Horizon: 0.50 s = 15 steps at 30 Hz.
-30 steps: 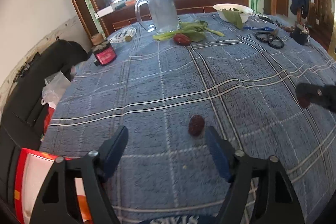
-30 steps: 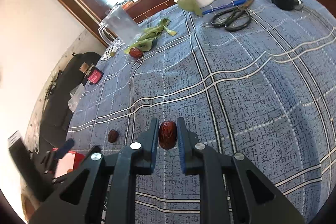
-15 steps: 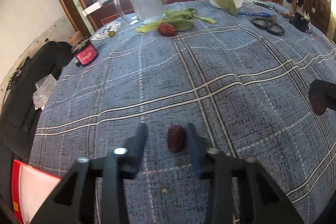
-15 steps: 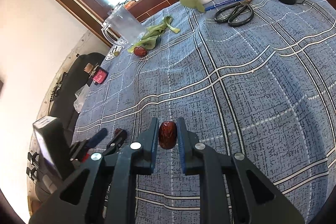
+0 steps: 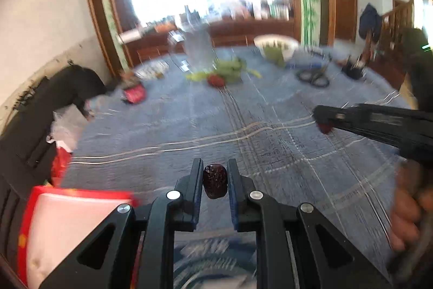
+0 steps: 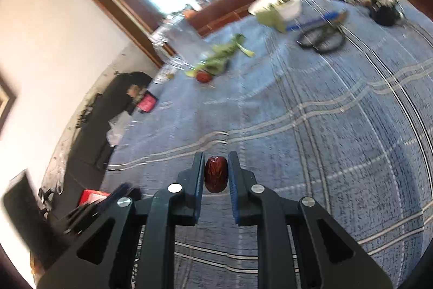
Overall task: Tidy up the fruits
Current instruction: 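Grasp a red date with the right tool while the left tool grasps another date, then carry both dates over the red tray and open both tools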
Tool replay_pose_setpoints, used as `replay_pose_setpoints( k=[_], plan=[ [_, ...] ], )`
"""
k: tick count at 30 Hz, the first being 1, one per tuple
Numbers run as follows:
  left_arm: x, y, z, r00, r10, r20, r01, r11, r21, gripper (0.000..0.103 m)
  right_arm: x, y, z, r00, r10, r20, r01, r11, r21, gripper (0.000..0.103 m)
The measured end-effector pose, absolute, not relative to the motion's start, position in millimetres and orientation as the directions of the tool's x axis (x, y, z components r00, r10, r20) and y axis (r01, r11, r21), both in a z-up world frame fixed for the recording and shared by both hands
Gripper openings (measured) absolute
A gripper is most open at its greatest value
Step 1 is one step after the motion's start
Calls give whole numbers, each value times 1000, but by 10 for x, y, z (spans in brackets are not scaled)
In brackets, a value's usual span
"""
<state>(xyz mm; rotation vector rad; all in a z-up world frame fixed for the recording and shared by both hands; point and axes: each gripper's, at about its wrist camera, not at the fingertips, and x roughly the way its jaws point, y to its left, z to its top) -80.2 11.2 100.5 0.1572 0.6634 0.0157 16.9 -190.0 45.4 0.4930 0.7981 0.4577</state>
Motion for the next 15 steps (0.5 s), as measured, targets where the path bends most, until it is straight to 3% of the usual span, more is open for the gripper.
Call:
replay_pose_setpoints(
  k=[4,8,11,15],
  plan=[
    [-1482,690,1259,818,136,-558,-58,986,156,16,-2,-1699,595,646,570,-508,-307,803,511,19],
    [-1801,1435,1267,780,261,-568,-200,965,169,16,-176,-1284,633,575,638,-513,-401,766,503,19],
    [-1785,1985,1153,715,337,-613,-300,939,167,16,-341,-798,731,497,683,-535,-458,730,507,19],
    [-1522,2302,872,633,349,-691,-331,929,166,16,-524,103,873,370,725,-582,-544,676,497,19]
  ],
)
